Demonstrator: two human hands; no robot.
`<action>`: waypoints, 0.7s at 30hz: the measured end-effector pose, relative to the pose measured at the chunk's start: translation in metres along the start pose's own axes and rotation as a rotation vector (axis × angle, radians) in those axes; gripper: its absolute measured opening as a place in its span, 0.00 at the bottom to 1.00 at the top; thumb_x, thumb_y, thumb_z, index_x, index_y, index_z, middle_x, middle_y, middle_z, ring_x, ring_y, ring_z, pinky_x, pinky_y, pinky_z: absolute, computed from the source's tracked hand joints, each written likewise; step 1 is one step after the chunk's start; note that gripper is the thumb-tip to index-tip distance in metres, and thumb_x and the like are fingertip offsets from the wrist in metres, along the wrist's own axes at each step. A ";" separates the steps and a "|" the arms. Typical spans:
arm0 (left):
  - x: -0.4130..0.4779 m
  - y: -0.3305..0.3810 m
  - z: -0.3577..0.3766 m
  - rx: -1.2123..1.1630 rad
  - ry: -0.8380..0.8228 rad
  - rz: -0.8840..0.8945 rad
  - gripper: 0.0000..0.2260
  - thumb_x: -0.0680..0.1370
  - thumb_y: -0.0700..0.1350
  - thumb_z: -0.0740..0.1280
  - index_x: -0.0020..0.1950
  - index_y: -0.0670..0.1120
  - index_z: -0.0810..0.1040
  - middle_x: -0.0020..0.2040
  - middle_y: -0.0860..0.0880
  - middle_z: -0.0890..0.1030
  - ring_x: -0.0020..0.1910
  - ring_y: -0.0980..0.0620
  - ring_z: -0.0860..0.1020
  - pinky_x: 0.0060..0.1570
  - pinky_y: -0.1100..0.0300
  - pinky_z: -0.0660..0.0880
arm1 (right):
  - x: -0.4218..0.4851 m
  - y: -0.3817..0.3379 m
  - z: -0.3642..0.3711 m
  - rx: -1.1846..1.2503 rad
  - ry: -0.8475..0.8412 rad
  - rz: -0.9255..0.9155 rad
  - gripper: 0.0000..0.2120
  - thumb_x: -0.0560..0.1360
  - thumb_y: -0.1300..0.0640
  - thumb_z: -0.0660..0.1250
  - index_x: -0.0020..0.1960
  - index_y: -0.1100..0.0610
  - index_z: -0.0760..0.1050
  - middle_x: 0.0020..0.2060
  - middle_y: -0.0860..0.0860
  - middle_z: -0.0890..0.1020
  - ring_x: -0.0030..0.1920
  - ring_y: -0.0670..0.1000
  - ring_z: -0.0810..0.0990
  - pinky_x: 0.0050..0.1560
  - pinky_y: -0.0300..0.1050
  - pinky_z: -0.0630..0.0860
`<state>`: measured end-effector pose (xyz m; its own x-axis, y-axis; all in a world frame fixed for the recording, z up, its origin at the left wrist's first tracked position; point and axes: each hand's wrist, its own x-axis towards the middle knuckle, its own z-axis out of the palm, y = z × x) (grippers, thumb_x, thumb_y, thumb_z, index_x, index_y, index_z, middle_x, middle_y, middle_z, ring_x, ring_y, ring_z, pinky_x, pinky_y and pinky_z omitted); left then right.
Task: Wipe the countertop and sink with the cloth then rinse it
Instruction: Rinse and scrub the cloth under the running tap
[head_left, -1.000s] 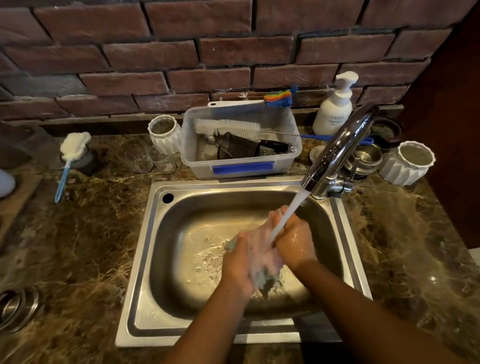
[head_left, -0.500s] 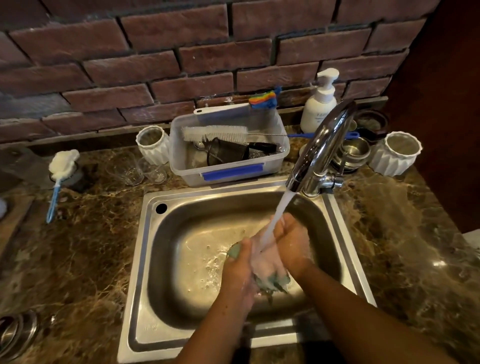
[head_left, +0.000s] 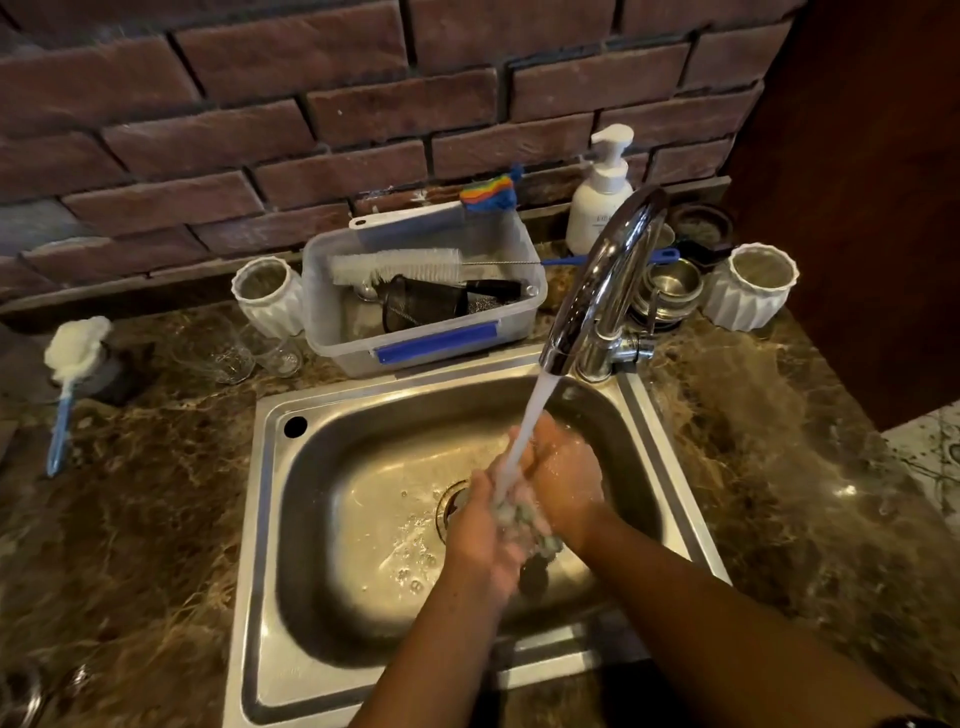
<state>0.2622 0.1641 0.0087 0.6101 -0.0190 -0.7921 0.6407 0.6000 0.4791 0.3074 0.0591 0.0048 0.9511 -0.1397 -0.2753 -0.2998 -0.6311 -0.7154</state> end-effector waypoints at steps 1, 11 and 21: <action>-0.001 0.000 -0.001 0.053 0.031 0.033 0.19 0.85 0.55 0.57 0.61 0.44 0.81 0.51 0.41 0.87 0.50 0.39 0.83 0.54 0.41 0.80 | 0.004 -0.001 -0.005 0.129 -0.018 0.043 0.10 0.83 0.58 0.59 0.49 0.63 0.75 0.41 0.58 0.79 0.40 0.55 0.79 0.46 0.48 0.79; 0.011 0.016 0.000 0.030 -0.010 -0.122 0.16 0.84 0.50 0.62 0.66 0.43 0.78 0.57 0.44 0.82 0.58 0.47 0.81 0.63 0.46 0.75 | -0.042 -0.033 0.035 0.415 -0.112 -0.013 0.13 0.81 0.47 0.62 0.49 0.55 0.79 0.44 0.41 0.83 0.46 0.39 0.80 0.49 0.34 0.76; 0.022 -0.001 -0.008 -0.162 -0.012 0.019 0.24 0.77 0.61 0.65 0.62 0.44 0.80 0.59 0.42 0.83 0.61 0.44 0.80 0.68 0.46 0.74 | -0.027 -0.025 0.041 0.389 -0.093 0.178 0.23 0.78 0.33 0.60 0.41 0.50 0.80 0.34 0.50 0.84 0.37 0.46 0.85 0.43 0.43 0.82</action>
<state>0.2711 0.1700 -0.0122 0.6274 -0.0158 -0.7785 0.5462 0.7215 0.4256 0.2858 0.1102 0.0043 0.8765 -0.1396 -0.4606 -0.4813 -0.2668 -0.8350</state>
